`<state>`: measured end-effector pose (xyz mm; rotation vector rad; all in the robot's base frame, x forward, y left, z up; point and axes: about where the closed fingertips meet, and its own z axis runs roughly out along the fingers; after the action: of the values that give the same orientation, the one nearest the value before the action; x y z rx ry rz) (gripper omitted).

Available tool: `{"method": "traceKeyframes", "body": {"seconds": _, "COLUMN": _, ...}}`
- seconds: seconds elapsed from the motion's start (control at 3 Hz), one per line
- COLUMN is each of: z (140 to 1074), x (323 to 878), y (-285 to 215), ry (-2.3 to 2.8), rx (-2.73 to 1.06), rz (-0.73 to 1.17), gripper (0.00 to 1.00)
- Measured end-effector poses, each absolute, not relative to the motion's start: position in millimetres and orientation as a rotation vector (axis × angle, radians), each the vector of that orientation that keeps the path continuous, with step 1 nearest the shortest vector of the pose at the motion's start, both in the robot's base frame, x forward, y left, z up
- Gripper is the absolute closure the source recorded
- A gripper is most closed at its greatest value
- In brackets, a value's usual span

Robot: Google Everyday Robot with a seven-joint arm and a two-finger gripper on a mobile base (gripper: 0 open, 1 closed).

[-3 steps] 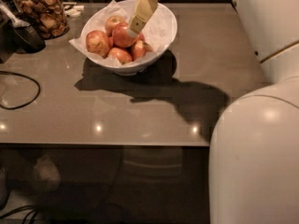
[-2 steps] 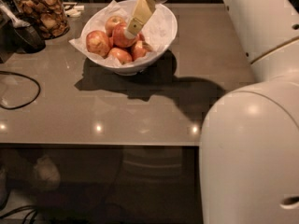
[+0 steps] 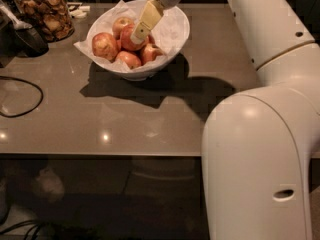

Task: Pick apple from white bowl

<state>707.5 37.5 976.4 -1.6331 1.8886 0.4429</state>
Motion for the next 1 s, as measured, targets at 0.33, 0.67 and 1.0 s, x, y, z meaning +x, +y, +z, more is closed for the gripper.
{"method": "traceKeyframes", "body": {"seconds": 0.33, "z": 972, "x": 713, "y": 41, "ry": 1.84, "rx": -1.621, "rz": 0.476, "gripper": 0.0}}
{"method": "traceKeyframes", "body": {"seconds": 0.67, "z": 963, "x": 720, "y": 48, "ry": 1.766, "rx": -1.604, "rz": 0.542, "gripper": 0.0}}
{"method": "traceKeyframes", "body": {"seconds": 1.0, "z": 956, "x": 722, "y": 52, "ry": 1.723, "rx": -1.599, "rz": 0.581, "gripper": 0.0}}
